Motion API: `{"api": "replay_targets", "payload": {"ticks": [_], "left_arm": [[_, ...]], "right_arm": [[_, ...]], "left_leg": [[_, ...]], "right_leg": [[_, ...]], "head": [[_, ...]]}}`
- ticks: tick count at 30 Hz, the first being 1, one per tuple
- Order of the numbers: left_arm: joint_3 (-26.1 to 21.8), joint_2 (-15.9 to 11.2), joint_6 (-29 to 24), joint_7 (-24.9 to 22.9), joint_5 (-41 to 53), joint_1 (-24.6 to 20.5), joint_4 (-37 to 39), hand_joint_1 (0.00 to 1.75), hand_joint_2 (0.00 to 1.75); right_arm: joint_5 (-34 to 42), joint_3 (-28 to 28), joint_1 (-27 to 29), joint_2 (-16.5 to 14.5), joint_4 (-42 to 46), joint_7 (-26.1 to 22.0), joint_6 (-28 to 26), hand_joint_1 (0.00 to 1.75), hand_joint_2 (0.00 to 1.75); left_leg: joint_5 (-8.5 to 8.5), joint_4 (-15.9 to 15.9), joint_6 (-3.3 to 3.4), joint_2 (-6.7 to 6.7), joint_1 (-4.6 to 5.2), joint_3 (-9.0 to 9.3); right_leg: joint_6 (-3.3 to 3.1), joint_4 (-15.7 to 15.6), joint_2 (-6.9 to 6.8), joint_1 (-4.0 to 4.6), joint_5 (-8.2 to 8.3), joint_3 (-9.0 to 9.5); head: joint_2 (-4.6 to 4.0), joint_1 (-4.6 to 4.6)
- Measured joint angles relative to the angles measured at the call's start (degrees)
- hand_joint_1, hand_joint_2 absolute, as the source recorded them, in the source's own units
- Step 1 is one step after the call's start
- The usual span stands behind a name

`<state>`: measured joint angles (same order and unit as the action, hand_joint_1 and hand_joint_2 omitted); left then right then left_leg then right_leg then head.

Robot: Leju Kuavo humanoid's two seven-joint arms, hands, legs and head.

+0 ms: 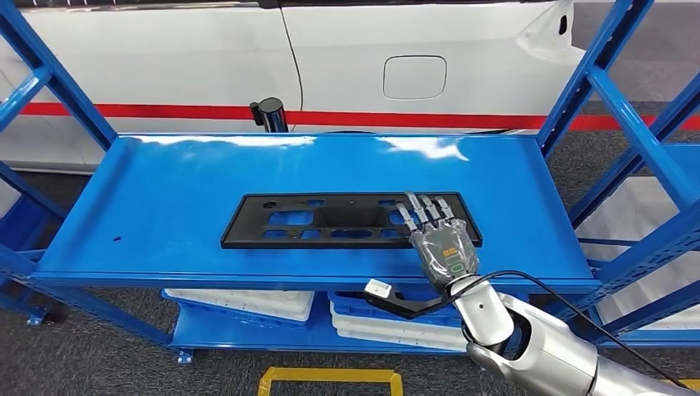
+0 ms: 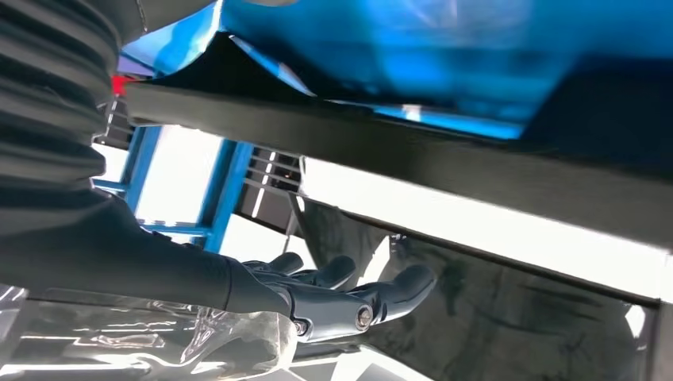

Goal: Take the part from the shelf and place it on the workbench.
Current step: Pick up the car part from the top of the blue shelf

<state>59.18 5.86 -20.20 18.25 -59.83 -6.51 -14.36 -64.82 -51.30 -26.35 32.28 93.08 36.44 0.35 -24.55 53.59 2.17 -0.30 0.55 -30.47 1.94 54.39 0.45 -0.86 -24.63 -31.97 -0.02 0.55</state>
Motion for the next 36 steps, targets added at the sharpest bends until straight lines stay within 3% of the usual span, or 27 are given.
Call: {"api": "replay_targets", "payload": {"ticks": [2, 4, 7, 8, 9, 10, 12, 14, 17, 19, 22, 23, 24, 25, 27, 29, 30, 33, 35, 36], "left_arm": [[0.02, 0.01, 0.0, -0.04, 0.0, 0.04, 0.0, 0.0, 0.0], [0.03, 0.03, 0.0, -0.05, 0.01, -0.02, 0.0, 0.0, 0.0], [0.13, 0.06, 0.0, -0.07, 0.01, -0.07, 0.0, 0.0, 0.0], [0.21, 0.07, 0.0, -0.08, 0.01, -0.05, 0.0, 0.0, 0.0], [0.31, 0.07, 0.0, -0.08, 0.01, -0.04, 0.0, 0.0, 0.0], [0.42, 0.07, 0.0, -0.09, 0.01, -0.04, 0.0, 0.0, 0.0], [0.68, 0.06, 0.0, -0.09, 0.01, -0.08, 0.0, 0.0, 0.0], [0.9, 0.05, 0.0, -0.09, 0.01, -0.11, 0.0, 0.0, 0.0], [1.14, 0.04, 0.0, -0.08, 0.01, -0.08, 0.0, 0.0, 0.0], [1.28, 0.04, 0.05, 0.02, 0.02, -0.09, 0.0, 0.0, 0.0], [1.36, 0.04, 0.24, 0.5, 0.0, -0.02, 0.0, 0.0, 0.0], [1.37, 0.04, 0.29, 0.67, -0.02, 0.05, 0.0, 0.0, 0.0], [1.37, 0.04, 0.34, 0.81, -0.03, 0.12, 0.0, 0.0, 0.0], [1.38, 0.04, 0.42, 0.93, -0.03, 0.16, 0.0, 0.0, 0.0], [1.38, 0.04, 0.59, 1.2, -0.04, 0.11, 0.0, 0.0, 0.0], [1.38, 0.04, 0.88, 1.58, -0.04, -0.02, 0.0, 0.0, 0.0], [1.38, 0.04, 1.07, 1.77, -0.09, -0.04, 0.0, 0.0, 0.0], [1.38, 0.05, 1.6, 2.17, -0.26, 0.05, 0.0, 0.0, 0.0], [1.38, 0.05, 1.87, 2.51, -0.28, 0.0, 0.0, 0.0, 0.0], [1.38, 0.05, 1.97, 2.67, -0.27, -0.03, 0.0, 0.0, 0.0]], "right_arm": [[-0.01, 0.29, 0.17, -0.15, -0.34, 0.0, -0.13, 0.0, 1.75], [-0.03, 0.51, 0.23, -0.26, -0.66, 0.0, -0.22, 0.0, 1.75], [-0.03, 0.56, 0.57, -0.48, -1.44, -0.04, -0.32, 0.0, 1.75], [-0.02, 0.54, 0.76, -0.59, -1.75, -0.07, -0.34, 0.0, 1.75], [-0.01, 0.52, 0.9, -0.71, -2.0, -0.08, -0.37, 0.0, 1.75], [-0.01, 0.53, 0.96, -0.82, -2.21, -0.08, -0.39, 0.0, 1.75], [-0.01, 0.56, 0.92, -1.04, -2.49, -0.09, -0.48, 0.0, 1.75], [0.01, 0.61, 0.81, -1.28, -2.69, -0.14, -0.71, 0.0, 1.75], [0.13, 0.77, 0.71, -1.68, -2.93, -0.21, -1.15, 0.0, 1.75], [0.43, 0.98, 0.64, -1.95, -3.05, -0.35, -1.21, 0.0, 1.75], [1.01, 1.15, 0.61, -2.28, -3.13, -0.69, -1.09, 0.0, 1.75], [1.18, 1.15, 0.62, -2.38, -3.2, -0.87, -1.03, 0.0, 1.75], [1.35, 1.15, 0.63, -2.46, -3.3, -1.04, -0.94, 0.0, 1.75], [1.54, 1.16, 0.64, -2.55, -3.41, -1.2, -0.86, 0.0, 1.75], [1.89, 1.22, 0.64, -2.68, -3.54, -1.34, -0.77, 0.0, 1.75], [2.21, 1.33, 0.66, -2.72, -3.57, -1.38, -0.73, 0.0, 1.75], [2.33, 1.37, 0.68, -2.73, -3.58, -1.4, -0.71, 0.0, 1.75], [2.68, 1.43, 0.79, -2.77, -3.62, -1.47, -0.62, 0.0, 1.75], [2.98, 1.47, 0.9, -2.77, -3.65, -1.54, -0.54, 0.0, 1.75], [3.11, 1.48, 0.97, -2.77, -3.69, -1.62, -0.48, 0.0, 1.75]], "left_leg": [[0.31, -0.2, 0.46, 0.0, -0.1, -0.04], [0.7, -0.6, 1.12, 0.03, -0.36, 0.18], [0.81, -0.68, 1.47, 0.08, -0.37, 0.24], [0.79, -0.66, 1.48, 0.07, -0.34, 0.24], [0.77, -0.64, 1.49, 0.06, -0.32, 0.25], [0.74, -0.62, 1.47, 0.03, -0.32, 0.33], [0.53, -0.51, 1.23, -0.03, -0.25, 0.51], [0.32, -0.27, 0.81, -0.05, -0.05, 0.43], [0.21, -0.11, 0.19, -0.02, -0.08, 0.18], [-1.3, 1.95, -0.45, 0.03, -0.25, -0.69], [-6.85, 13.31, -1.4, 0.06, -0.62, -5.8], [-7.97, 16.78, -1.55, 0.06, -0.69, -7.44], [-8.03, 18.23, -1.58, 0.06, -0.72, -8.15], [-6.95, 17.13, -1.51, 0.06, -0.73, -7.64], [-2.99, 9.24, -1.06, 0.04, -0.68, -3.78], [-0.52, 1.9, -0.52, 0.03, -0.41, -0.33], [-0.2, 0.36, -0.31, 0.03, -0.25, 0.31], [0.09, -0.17, 0.55, 0.05, -0.24, 0.42], [0.49, -0.5, 1.22, 0.1, -0.48, 0.6], [0.55, -0.51, 1.39, 0.12, -0.51, 0.56]], "right_leg": [[0.61, -0.04, -0.01, -0.09, -0.02, -0.06], [1.1, 2.32, -0.05, -0.14, -1.77, -1.04], [1.5, 13.66, -0.1, -0.2, -7.28, -6.14], [1.58, 16.58, -0.1, -0.22, -8.1, -7.52], [1.62, 17.13, -0.11, -0.24, -7.67, -7.79], [1.61, 15.13, -0.11, -0.27, -6.14, -6.82], [1.51, 6.63, -0.14, -0.25, -2.18, -2.56], [1.12, 0.81, -0.12, -0.11, -0.39, 0.21], [0.27, 0.0, -0.01, 0.08, -0.34, 0.34], [-0.28, -0.13, -0.06, -0.08, -0.21, 0.4], [-0.76, -0.18, -0.18, -0.21, -0.12, 0.33], [-0.8, -0.18, -0.19, -0.2, -0.12, 0.31], [-0.8, -0.18, -0.17, -0.2, -0.12, 0.33], [-0.79, -0.18, -0.14, -0.2, -0.12, 0.4], [-0.73, -0.18, -0.05, -0.19, -0.13, 0.6], [-0.42, -0.09, 0.03, 0.05, -0.18, 0.62], [-0.19, -0.08, 0.05, 0.13, -0.18, 0.56], [0.67, 0.14, 0.05, 0.07, -0.42, 0.35], [1.03, 3.55, 0.0, 0.02, -2.81, -1.09], [1.11, 7.16, -0.03, -0.03, -4.82, -2.67]], "head": [[0.0, 0.02], [0.0, 0.1], [0.0, 0.23], [0.0, 0.23], [0.0, 0.23], [0.0, 0.23], [0.0, 0.23], [0.0, 0.21], [0.0, 0.16], [0.0, 0.1], [0.0, -0.03], [0.0, -0.03], [0.0, -0.03], [0.0, -0.03], [0.0, -0.04], [0.0, -0.02], [0.0, -0.01], [0.0, 0.04], [0.0, 0.12], [0.0, 0.16]]}}
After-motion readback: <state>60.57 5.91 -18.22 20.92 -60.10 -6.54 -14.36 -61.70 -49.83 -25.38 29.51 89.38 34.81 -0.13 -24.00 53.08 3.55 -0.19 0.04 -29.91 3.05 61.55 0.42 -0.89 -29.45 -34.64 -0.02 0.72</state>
